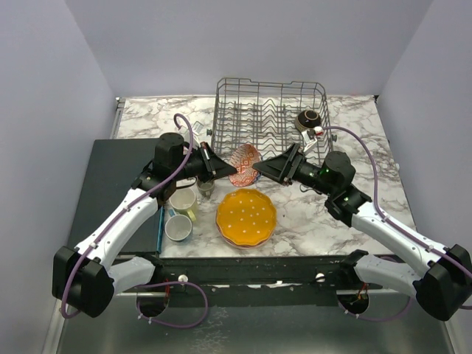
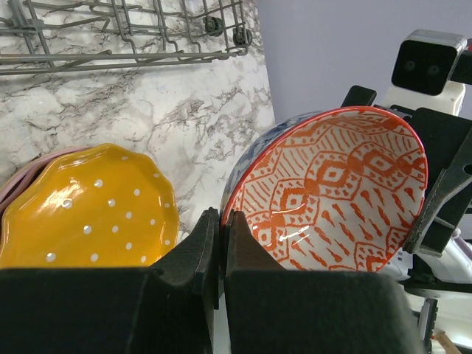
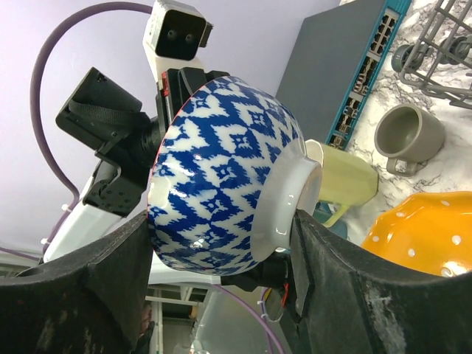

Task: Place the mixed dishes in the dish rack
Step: Turn the bowl upside down on the dish rack.

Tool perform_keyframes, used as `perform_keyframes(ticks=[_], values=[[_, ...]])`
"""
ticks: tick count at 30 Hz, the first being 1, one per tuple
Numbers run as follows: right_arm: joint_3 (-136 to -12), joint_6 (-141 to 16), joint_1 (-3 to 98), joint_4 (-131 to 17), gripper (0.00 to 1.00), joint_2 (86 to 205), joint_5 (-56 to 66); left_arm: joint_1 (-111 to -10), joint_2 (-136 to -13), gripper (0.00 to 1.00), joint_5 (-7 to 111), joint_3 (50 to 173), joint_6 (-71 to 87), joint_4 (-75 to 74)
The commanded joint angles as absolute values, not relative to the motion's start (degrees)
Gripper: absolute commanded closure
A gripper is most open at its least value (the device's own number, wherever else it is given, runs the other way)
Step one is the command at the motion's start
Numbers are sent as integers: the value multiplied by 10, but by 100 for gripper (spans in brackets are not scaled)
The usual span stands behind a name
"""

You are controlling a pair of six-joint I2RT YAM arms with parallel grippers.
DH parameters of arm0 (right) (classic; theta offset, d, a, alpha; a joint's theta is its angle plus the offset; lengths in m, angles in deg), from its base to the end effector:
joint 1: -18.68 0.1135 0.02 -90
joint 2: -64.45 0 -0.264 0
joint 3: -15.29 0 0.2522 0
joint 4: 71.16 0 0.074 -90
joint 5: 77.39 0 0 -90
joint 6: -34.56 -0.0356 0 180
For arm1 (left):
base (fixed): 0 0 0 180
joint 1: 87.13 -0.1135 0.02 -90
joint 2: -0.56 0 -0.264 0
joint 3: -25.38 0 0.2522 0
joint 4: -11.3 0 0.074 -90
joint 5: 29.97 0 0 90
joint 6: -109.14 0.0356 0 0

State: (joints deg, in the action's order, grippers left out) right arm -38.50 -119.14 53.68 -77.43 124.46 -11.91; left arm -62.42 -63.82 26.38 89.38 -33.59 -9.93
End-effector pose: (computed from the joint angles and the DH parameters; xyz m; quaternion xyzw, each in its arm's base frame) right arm 0.1923 0.1527 0.3149 0.0256 0.7064 0.6223 0.3365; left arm 0.2229 -0.1243 0.3117 -0.0338 0.8076 -0.5233 0.2700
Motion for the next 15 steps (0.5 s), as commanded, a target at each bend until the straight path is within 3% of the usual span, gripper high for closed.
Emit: perform_keyframes(ticks=[1, 15], values=[[-417, -1197, 548, -818, 55, 1238, -124, -623, -644, 100, 281, 909, -315, -116], [-443, -1136, 549, -711, 61, 1206, -49, -623, -637, 49, 313, 935, -275, -170]])
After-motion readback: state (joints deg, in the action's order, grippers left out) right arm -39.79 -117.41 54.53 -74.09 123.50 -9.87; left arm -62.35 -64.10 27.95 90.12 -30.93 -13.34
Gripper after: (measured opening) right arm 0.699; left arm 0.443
